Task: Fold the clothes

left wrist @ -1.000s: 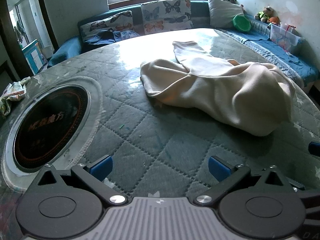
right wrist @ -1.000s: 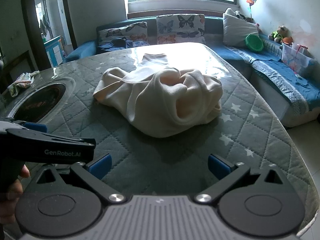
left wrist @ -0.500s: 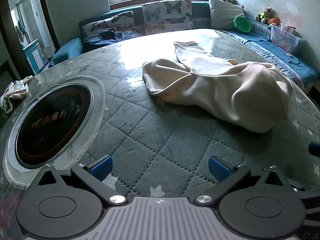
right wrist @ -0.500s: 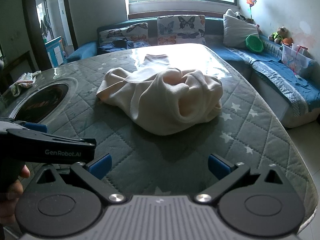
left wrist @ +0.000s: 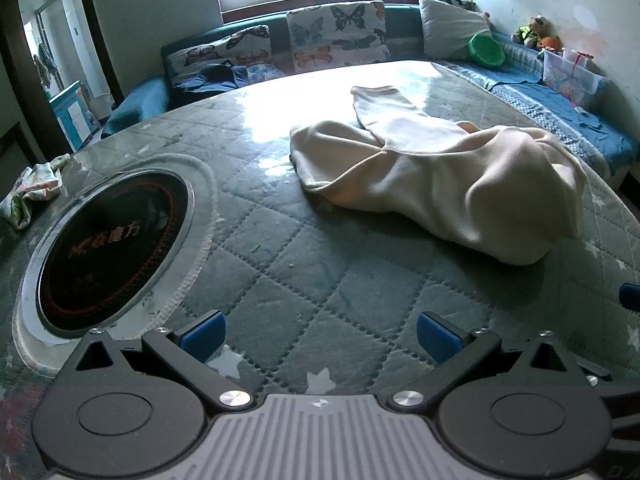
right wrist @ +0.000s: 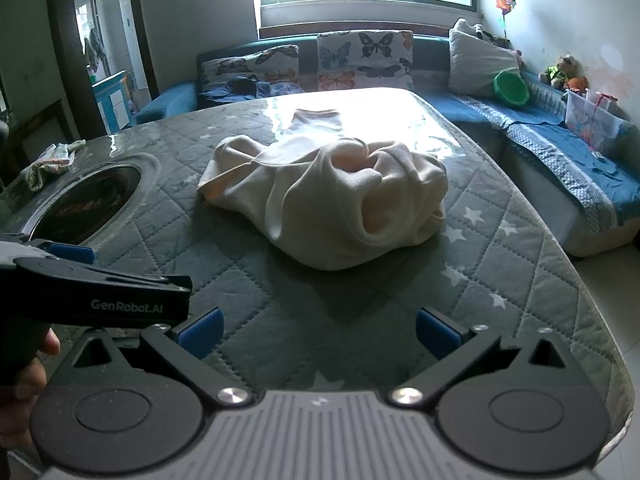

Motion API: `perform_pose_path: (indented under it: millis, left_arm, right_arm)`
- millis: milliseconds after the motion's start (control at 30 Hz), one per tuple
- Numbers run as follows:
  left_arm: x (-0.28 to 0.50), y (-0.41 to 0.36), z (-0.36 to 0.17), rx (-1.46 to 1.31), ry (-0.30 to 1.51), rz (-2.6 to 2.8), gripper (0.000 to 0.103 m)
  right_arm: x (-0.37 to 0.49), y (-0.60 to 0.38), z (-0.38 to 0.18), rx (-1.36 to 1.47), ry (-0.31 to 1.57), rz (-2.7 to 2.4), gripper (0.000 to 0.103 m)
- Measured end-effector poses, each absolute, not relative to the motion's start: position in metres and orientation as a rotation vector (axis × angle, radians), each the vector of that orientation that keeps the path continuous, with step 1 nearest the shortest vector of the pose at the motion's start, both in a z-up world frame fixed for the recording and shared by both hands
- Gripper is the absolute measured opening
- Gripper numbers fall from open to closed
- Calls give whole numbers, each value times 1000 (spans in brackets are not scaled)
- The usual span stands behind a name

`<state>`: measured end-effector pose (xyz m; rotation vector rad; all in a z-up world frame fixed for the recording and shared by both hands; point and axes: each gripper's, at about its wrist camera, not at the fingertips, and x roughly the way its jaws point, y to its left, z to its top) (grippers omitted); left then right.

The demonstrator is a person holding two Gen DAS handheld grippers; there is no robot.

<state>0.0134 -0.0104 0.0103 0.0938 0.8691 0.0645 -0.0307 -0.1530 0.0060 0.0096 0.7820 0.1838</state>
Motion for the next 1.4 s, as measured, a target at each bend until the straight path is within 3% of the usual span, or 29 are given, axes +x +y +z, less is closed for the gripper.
perform_pose_path:
  millis: [1400]
  left_arm:
    - [42,-17,8,123,893,61,103]
  right_arm:
    - [-10,-159,0,4,788,194,103]
